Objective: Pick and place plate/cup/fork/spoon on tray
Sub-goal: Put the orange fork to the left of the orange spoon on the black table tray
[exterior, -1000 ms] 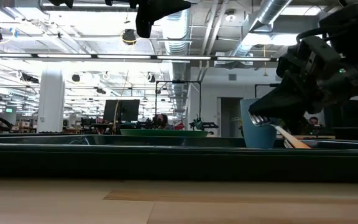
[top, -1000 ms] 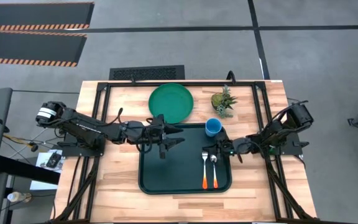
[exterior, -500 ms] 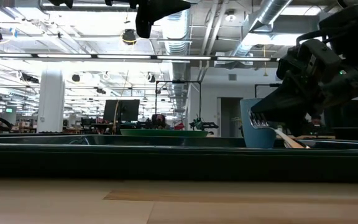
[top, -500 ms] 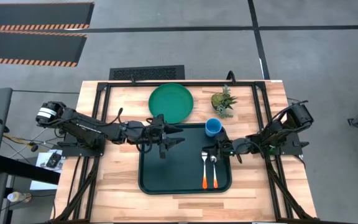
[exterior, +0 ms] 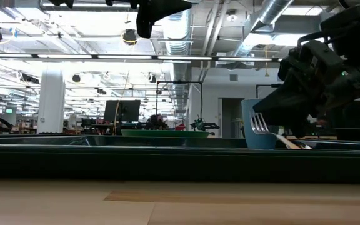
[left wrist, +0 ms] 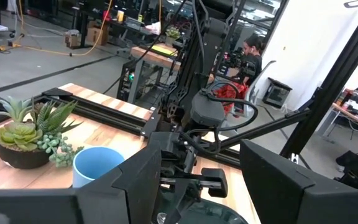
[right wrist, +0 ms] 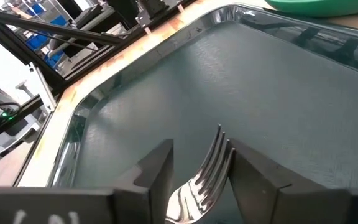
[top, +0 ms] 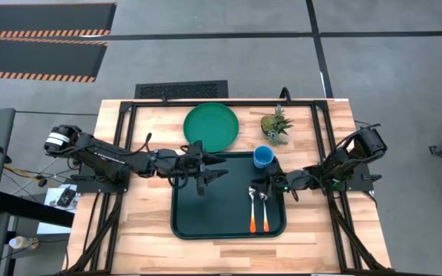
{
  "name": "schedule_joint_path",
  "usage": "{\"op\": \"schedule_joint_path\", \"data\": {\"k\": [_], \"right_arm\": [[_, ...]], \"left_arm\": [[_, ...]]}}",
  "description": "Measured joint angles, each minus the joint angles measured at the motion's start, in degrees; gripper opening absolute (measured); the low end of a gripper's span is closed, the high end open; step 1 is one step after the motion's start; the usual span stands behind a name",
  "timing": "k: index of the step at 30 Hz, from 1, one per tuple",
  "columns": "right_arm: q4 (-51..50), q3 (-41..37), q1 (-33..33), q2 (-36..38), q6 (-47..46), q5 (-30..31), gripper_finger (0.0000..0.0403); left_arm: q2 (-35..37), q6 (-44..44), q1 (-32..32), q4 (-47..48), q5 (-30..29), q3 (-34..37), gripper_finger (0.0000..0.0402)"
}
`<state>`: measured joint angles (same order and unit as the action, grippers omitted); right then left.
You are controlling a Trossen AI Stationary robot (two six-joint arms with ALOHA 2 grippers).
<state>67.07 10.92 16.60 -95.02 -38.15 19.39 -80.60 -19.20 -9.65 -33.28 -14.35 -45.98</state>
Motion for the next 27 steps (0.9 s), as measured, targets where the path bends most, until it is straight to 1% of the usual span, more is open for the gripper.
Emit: {"op": "schedule_joint_path", "data": {"k": [3,6,21,27], "right_arm": [[0.0,0.0,0.0,0.0,0.0,0.0,0.0192],[-0.5,0.0,0.0,0.0,0.0,0.0,0.0198],[-3.1,0.1,-0.4,0.0,0.6,0.3,0.0204],[-3.4,0.1,-0.4,0.0,0.7,0.5,0.0225]], "left_arm": [[0.0,0.0,0.0,0.0,0.0,0.0,0.0203],[0.0,0.0,0.0,0.0,0.0,0.0,0.0203],[0.0,0.0,0.1,0.0,0.0,0.0,0.0203],[0.0,0.0,0.1,0.0,0.0,0.0,0.0203]]}}
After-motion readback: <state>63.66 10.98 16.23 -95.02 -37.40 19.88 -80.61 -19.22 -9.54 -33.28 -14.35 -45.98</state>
